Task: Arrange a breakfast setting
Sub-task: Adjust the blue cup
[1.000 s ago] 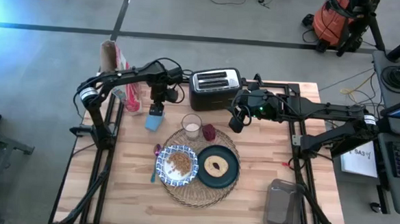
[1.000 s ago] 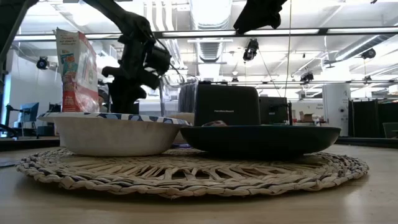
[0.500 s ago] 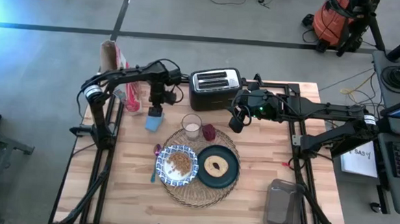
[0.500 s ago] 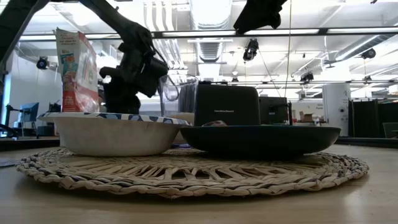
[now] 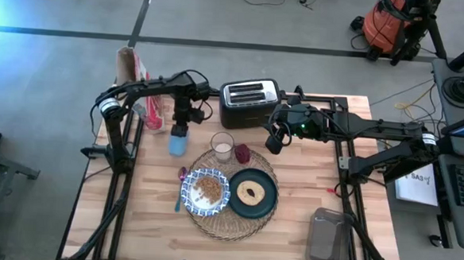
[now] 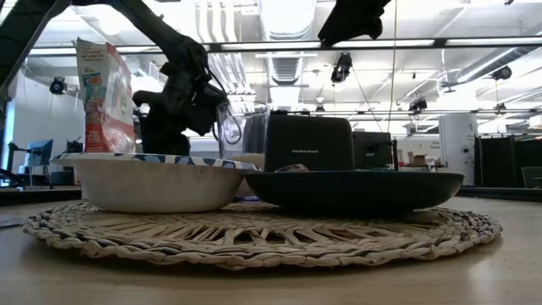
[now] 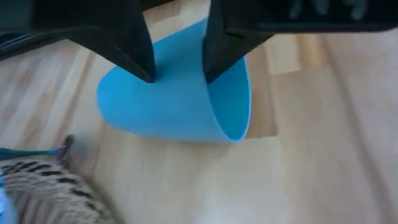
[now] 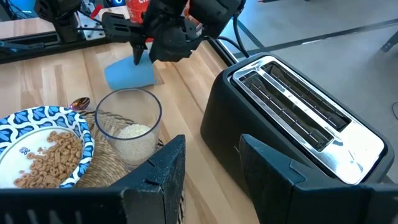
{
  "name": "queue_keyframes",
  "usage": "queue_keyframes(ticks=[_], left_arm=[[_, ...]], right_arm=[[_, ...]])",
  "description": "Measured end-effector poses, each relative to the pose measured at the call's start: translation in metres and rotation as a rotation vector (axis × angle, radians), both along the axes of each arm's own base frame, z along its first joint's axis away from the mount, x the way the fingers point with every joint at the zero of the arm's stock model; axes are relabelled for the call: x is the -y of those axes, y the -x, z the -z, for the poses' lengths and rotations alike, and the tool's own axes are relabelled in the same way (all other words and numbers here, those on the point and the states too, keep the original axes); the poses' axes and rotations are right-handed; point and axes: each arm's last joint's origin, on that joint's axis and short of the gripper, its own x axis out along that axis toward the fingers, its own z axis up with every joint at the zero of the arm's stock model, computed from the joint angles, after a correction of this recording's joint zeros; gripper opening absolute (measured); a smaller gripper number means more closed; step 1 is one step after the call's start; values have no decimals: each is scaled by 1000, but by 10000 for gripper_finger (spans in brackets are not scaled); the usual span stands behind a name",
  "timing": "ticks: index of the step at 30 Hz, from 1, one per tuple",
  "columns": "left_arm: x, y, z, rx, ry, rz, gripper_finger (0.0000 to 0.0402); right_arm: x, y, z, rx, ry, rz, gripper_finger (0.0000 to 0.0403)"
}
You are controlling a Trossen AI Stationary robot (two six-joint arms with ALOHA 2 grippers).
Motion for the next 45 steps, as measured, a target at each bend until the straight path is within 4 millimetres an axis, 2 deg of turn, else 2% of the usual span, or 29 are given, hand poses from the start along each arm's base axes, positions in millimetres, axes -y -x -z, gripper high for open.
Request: queue_keyframes(ticks=[8,10,21,30,39,45], left_arm=[[5,4,12,8,48,-14,20],[6,6,15,-5,56,-20,6],[2,4,9,6,42,-37,1],[-8,-8,-15,74,-17,-56,0],[-23,-27,-49,235,-145,-86,0],[-30,-36,-55,320,-214,-148,0]], right_arm=[[0,0,0,0,0,0,141],[0,0,0,0,0,0,141],[0,0,0,0,0,0,141],[0,0,0,0,0,0,141],[0,0,0,0,0,0,141],[0,0,0,0,0,0,141]])
